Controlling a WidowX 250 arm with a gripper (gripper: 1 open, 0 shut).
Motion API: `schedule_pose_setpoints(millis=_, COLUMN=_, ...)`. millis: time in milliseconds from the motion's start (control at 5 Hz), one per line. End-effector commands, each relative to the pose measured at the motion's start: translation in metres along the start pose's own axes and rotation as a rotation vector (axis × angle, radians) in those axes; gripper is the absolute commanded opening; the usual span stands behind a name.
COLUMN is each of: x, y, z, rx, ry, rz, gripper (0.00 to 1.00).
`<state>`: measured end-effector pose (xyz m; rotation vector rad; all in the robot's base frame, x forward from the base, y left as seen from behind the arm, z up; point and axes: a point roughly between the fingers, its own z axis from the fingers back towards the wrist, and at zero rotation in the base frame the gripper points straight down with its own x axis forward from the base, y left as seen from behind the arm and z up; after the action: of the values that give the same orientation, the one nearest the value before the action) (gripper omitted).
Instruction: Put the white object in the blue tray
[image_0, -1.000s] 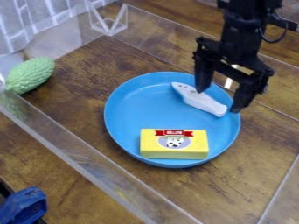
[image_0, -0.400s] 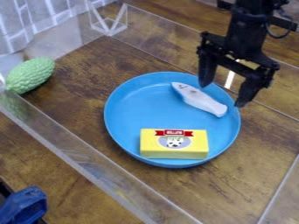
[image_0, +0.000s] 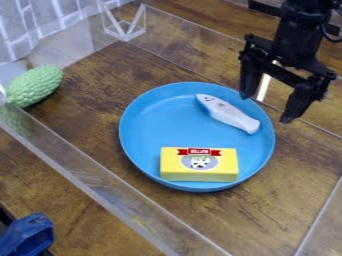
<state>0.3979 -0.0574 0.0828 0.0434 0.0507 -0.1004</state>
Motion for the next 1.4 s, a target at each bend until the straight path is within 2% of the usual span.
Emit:
schedule_pose_setpoints(millis=0, x=0.01, y=0.018, z=0.023, rx=-0.001, ry=-0.049, rz=0.027, gripper=1.0)
schedule_pose_setpoints(millis=400, x=-0.006, y=0.024, z=0.036, rx=-0.028, ry=-0.016, rz=-0.043, gripper=1.0)
schedule_pose_setpoints(millis=600, x=-0.012, y=0.027, z=0.036, rx=-0.044, ry=-0.003, rz=0.023, gripper=1.0)
schedule_pose_setpoints(millis=800, x=-0.015, y=0.031, z=0.037, rx=-0.047, ry=0.002, rz=0.079, gripper=1.0)
schedule_pose_setpoints(millis=1200, x=-0.002, y=0.008, z=0.018, rx=-0.037, ry=0.003, rz=0.009, gripper=1.0)
